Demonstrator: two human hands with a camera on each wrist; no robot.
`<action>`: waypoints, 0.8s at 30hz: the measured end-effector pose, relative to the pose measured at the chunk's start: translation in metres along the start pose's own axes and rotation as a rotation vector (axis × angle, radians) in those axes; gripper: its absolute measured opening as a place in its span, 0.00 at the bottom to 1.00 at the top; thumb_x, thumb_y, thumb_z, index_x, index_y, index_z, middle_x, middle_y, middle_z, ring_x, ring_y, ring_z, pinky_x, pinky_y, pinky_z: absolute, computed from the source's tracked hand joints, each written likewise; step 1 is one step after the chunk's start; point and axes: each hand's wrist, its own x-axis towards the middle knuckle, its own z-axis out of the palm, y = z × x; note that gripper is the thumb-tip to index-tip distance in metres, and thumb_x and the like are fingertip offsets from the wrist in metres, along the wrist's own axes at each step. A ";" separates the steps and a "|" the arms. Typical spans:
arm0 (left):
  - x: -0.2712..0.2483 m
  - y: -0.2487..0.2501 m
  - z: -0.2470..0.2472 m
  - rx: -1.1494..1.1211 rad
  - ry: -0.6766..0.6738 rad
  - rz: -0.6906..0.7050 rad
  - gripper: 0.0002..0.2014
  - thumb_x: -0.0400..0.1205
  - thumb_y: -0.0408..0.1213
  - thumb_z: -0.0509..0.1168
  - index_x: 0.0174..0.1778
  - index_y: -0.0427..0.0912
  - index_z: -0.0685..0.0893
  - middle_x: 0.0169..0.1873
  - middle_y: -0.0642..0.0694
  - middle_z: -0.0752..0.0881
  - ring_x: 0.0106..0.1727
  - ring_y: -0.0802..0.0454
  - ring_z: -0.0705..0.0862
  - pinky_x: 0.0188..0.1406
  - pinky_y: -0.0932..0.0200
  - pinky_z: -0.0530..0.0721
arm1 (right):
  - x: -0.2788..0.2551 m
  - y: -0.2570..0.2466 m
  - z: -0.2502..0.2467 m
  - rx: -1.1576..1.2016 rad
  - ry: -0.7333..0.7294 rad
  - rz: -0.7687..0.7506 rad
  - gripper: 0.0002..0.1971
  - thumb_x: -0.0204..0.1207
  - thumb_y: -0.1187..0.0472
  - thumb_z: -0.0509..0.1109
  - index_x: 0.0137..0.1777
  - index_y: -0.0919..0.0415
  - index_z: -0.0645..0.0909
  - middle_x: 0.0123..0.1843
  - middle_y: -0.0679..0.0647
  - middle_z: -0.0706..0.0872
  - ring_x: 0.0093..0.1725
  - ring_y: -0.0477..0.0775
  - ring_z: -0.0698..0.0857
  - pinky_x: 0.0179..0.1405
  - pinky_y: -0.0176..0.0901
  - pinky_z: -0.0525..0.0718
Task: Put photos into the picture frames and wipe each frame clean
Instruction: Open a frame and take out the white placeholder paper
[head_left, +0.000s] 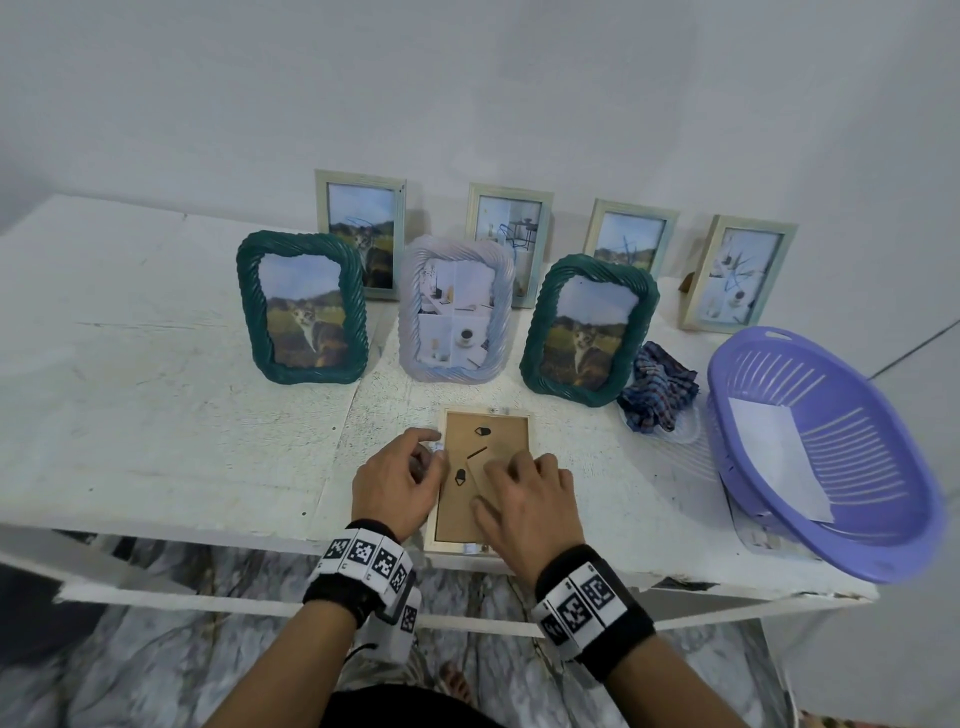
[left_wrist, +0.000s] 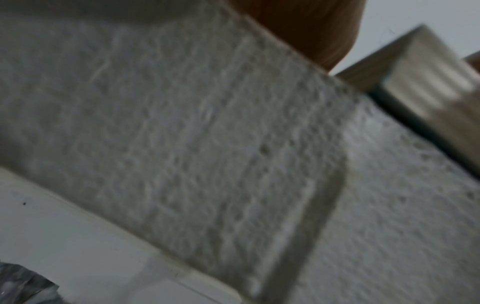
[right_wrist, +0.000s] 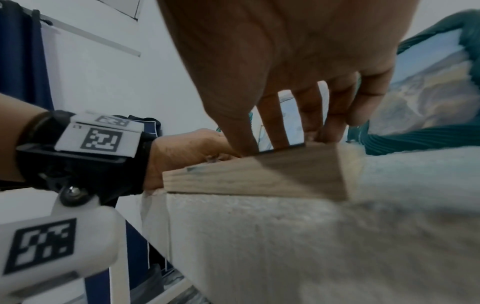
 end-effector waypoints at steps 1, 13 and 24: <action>0.000 0.000 0.000 0.001 0.000 -0.001 0.08 0.80 0.45 0.68 0.54 0.56 0.84 0.30 0.61 0.82 0.32 0.65 0.80 0.40 0.57 0.83 | 0.003 -0.002 0.001 0.013 0.007 0.005 0.13 0.65 0.47 0.73 0.42 0.55 0.83 0.40 0.55 0.81 0.37 0.58 0.77 0.34 0.49 0.76; -0.001 -0.001 0.000 -0.026 -0.019 -0.024 0.08 0.79 0.43 0.68 0.54 0.55 0.85 0.28 0.61 0.82 0.34 0.61 0.82 0.41 0.56 0.84 | -0.009 0.032 -0.013 0.277 0.215 0.155 0.07 0.66 0.57 0.74 0.43 0.56 0.83 0.40 0.52 0.74 0.41 0.55 0.70 0.40 0.47 0.76; 0.000 -0.003 0.001 -0.045 -0.026 -0.038 0.09 0.79 0.43 0.68 0.55 0.56 0.85 0.30 0.60 0.83 0.34 0.62 0.82 0.40 0.58 0.83 | -0.031 0.090 0.001 0.256 -0.091 0.284 0.17 0.70 0.54 0.72 0.60 0.54 0.83 0.54 0.56 0.77 0.51 0.60 0.75 0.51 0.51 0.79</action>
